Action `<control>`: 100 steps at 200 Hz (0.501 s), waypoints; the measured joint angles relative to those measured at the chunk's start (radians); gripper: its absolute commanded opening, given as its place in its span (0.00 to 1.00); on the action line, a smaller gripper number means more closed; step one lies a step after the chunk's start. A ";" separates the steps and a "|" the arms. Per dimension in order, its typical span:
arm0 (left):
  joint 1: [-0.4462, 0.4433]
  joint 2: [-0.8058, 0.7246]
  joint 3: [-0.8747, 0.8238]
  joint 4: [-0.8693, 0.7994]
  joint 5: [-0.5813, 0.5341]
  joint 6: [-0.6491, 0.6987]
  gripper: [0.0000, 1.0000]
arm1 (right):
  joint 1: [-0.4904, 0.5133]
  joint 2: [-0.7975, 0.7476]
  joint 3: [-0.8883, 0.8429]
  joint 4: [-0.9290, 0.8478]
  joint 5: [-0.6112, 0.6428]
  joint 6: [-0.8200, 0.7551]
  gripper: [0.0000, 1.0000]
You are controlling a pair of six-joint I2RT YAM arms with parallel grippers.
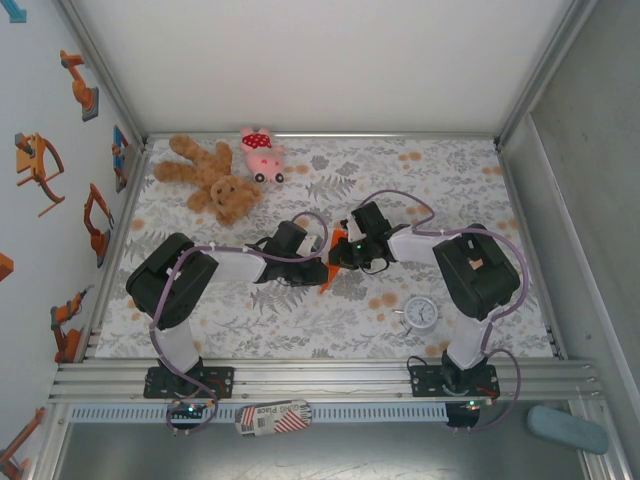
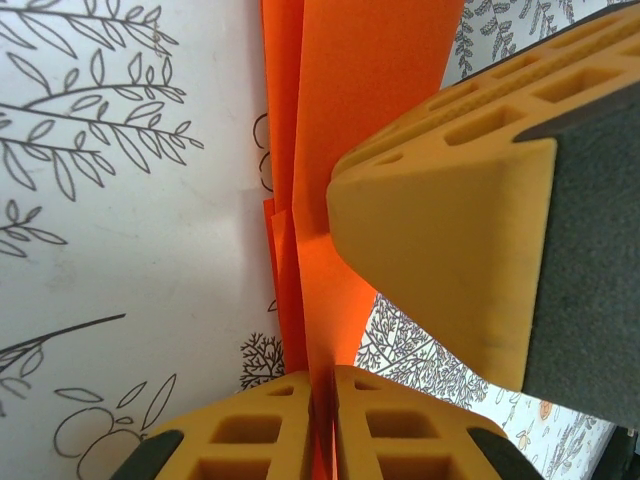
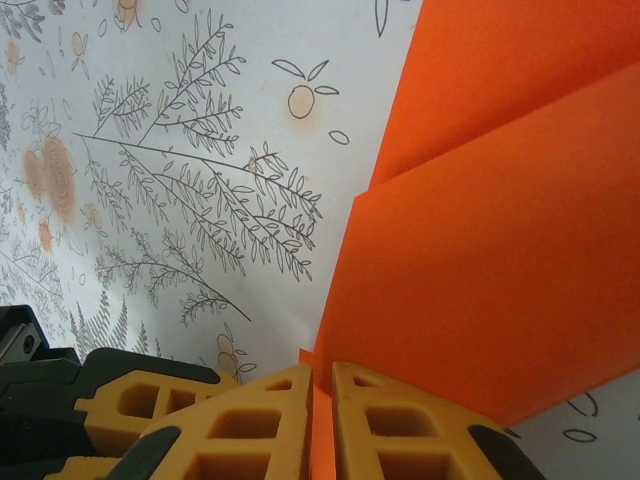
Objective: Fold a paper plane with a square sheet of paper (pick it up from the middle)
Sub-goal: Fold the wing for the fifth time at the center of the table.
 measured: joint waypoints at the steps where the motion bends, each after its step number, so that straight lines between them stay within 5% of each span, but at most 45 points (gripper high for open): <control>1: 0.000 0.000 0.000 0.000 0.000 0.000 0.14 | 0.000 0.000 0.000 0.000 0.000 0.000 0.13; 100: 0.000 0.000 0.000 0.000 -0.001 0.000 0.14 | 0.000 0.029 0.003 0.011 0.001 0.000 0.13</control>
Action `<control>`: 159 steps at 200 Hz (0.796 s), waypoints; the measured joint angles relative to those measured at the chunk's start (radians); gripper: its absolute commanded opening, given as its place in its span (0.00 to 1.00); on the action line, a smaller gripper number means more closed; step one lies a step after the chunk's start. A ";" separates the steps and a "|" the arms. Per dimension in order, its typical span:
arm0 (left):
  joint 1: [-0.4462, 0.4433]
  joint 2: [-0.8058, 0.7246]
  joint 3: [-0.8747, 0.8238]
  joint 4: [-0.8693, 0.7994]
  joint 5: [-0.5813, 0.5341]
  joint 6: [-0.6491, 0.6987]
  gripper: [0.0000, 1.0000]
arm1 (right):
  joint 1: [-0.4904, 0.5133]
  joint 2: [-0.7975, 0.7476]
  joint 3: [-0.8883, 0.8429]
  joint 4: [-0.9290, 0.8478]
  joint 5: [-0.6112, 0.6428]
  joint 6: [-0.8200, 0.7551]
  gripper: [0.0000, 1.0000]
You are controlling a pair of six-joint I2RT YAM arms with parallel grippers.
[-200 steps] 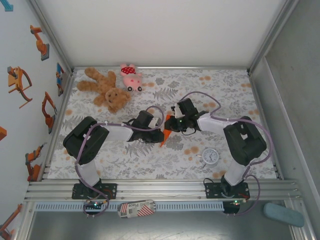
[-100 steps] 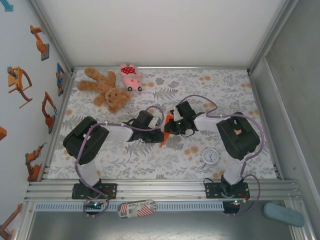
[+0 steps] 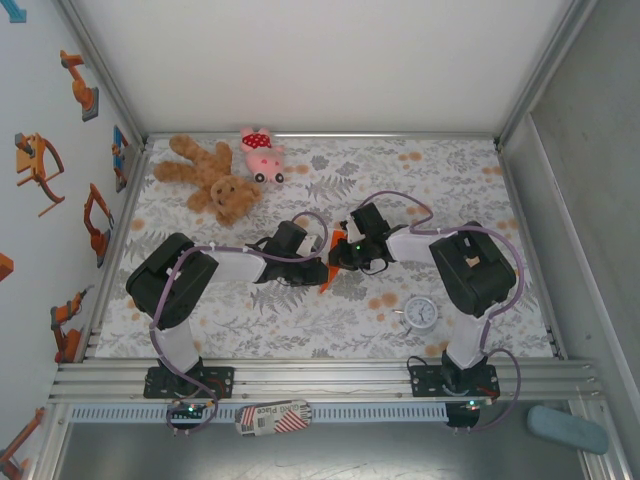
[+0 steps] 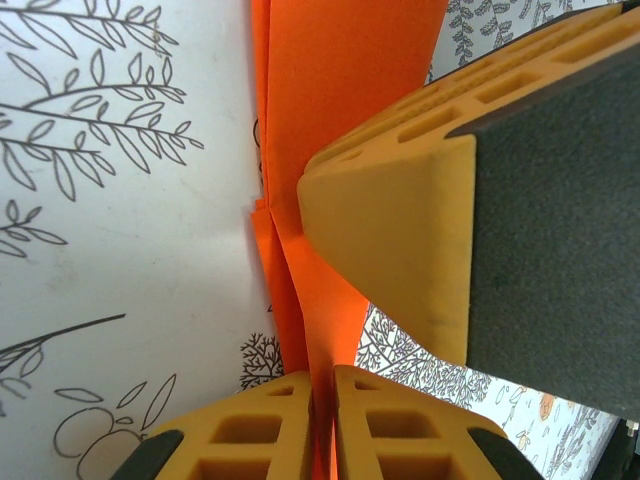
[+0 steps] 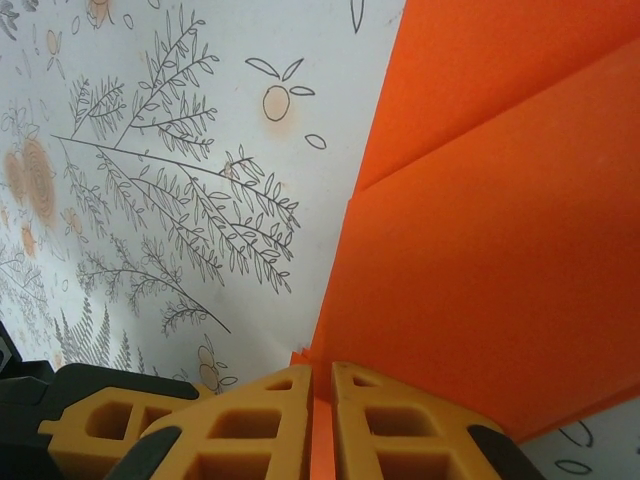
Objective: Fold a paper plane with a square sheet of paper (pick it up from the middle)
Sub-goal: Fold the wing for the fifth time at the center of the table.
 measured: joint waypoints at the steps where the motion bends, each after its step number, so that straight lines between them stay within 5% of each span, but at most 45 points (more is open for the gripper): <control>1: 0.000 0.000 0.000 0.000 0.000 0.000 0.14 | 0.000 0.000 0.000 0.000 0.000 0.000 0.13; 62: 0.000 -0.026 -0.001 -0.037 -0.021 0.000 0.20 | 0.000 0.012 0.008 0.002 -0.006 -0.002 0.13; 111: -0.016 -0.223 -0.005 -0.190 -0.141 0.000 0.25 | 0.000 0.016 0.012 0.001 -0.006 -0.002 0.13; 159: -0.032 -0.246 0.000 -0.190 -0.143 -0.010 0.15 | 0.000 0.016 0.013 0.001 -0.007 -0.002 0.13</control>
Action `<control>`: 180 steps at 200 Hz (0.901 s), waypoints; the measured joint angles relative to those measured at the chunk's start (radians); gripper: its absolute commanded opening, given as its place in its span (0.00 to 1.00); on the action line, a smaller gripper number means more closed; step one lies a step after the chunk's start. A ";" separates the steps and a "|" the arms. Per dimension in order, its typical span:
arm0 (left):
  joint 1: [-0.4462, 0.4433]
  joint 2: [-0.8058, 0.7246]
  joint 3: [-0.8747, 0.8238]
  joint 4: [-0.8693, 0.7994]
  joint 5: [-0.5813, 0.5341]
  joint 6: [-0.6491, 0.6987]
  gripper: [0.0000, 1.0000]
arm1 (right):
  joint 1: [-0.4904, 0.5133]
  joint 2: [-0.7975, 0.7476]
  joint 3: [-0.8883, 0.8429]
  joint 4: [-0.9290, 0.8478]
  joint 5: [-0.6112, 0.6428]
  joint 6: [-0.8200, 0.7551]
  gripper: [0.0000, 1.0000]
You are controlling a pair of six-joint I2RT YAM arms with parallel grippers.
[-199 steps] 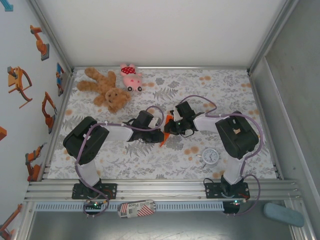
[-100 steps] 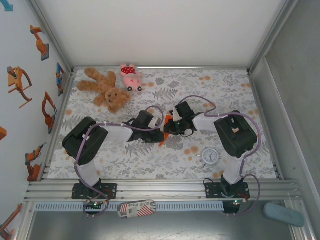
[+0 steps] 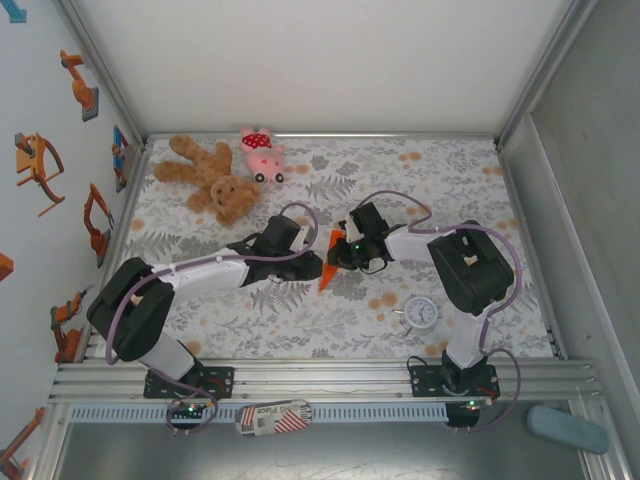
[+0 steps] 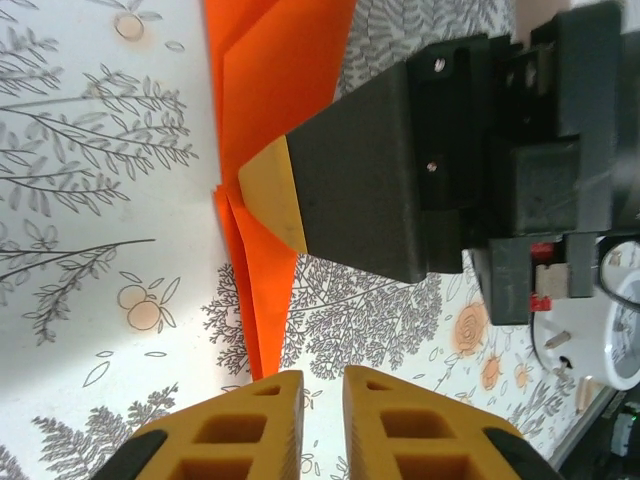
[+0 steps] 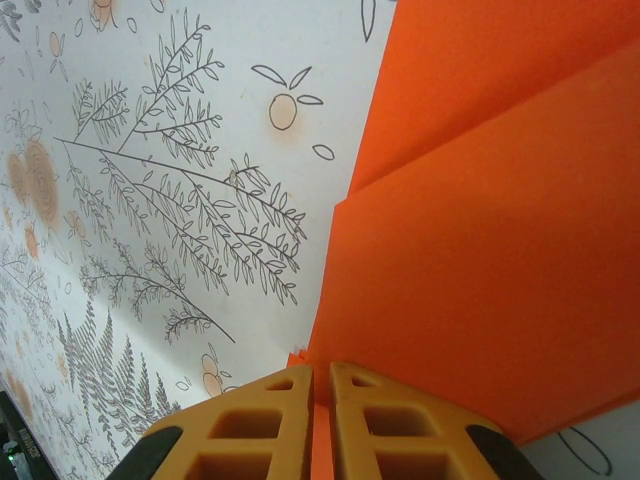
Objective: Fold a paper plane with a square sheet of paper (pick it up from the middle)
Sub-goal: Fold the wing for the fifth time at the center of the table.
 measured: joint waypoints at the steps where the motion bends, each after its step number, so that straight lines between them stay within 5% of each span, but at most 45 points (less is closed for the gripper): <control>1: 0.000 0.003 0.000 0.002 0.002 0.000 0.15 | 0.000 0.000 0.000 0.000 0.000 0.000 0.12; 180: -0.014 0.224 0.093 0.036 0.045 -0.117 0.01 | 0.000 0.003 0.000 0.006 -0.001 0.003 0.06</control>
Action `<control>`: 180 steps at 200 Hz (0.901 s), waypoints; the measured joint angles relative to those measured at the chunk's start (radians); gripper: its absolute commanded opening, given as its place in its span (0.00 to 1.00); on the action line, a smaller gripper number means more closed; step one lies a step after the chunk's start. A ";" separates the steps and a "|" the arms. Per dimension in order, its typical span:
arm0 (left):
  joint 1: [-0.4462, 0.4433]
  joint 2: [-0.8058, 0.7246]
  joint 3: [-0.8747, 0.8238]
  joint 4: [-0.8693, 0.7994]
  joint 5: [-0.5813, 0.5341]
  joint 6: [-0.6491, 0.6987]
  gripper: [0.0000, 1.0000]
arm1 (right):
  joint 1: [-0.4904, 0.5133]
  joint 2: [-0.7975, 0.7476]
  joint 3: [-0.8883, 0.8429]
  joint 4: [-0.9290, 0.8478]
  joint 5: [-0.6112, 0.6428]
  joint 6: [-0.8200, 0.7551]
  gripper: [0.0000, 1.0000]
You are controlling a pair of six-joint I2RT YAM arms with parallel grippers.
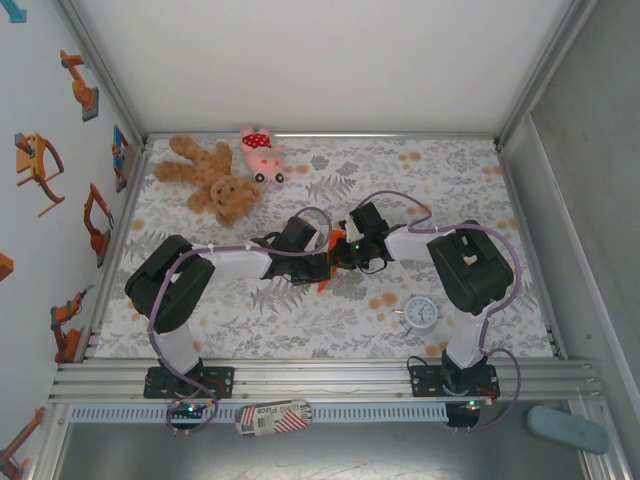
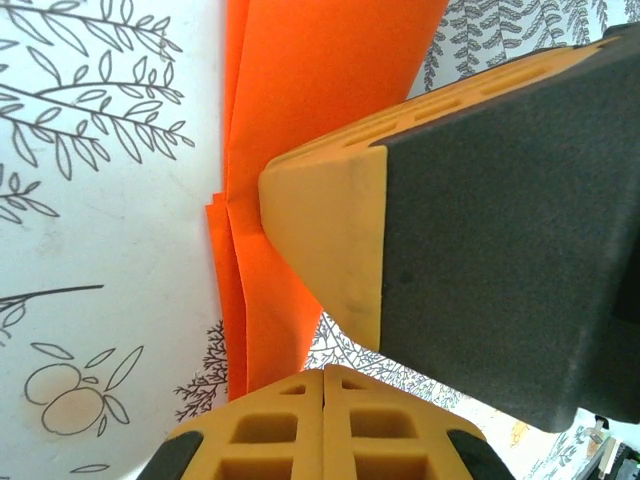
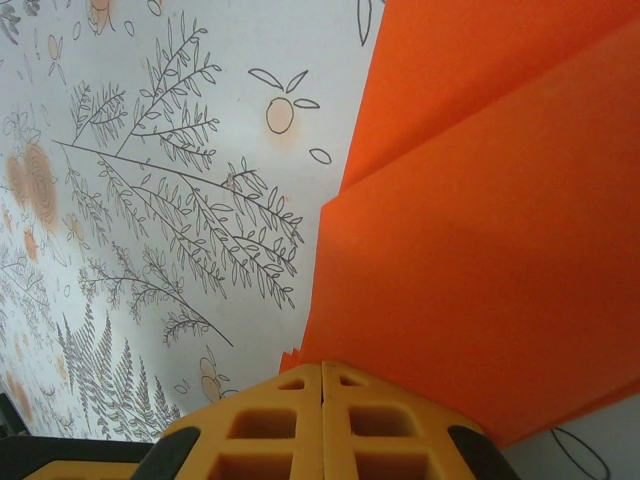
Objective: Fold a paper plane with a square sheet of paper (pick it up from the middle)
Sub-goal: Fold the wing for the fifth time at the center of the table.
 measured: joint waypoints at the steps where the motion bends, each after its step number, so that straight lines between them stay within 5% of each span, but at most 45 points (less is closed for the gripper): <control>1: 0.000 0.000 0.000 0.000 0.000 0.000 0.01 | 0.000 0.000 0.000 0.000 0.000 0.000 0.06; 180: -0.014 0.015 -0.034 0.033 -0.011 -0.065 0.00 | 0.000 0.002 0.000 0.002 0.000 0.000 0.05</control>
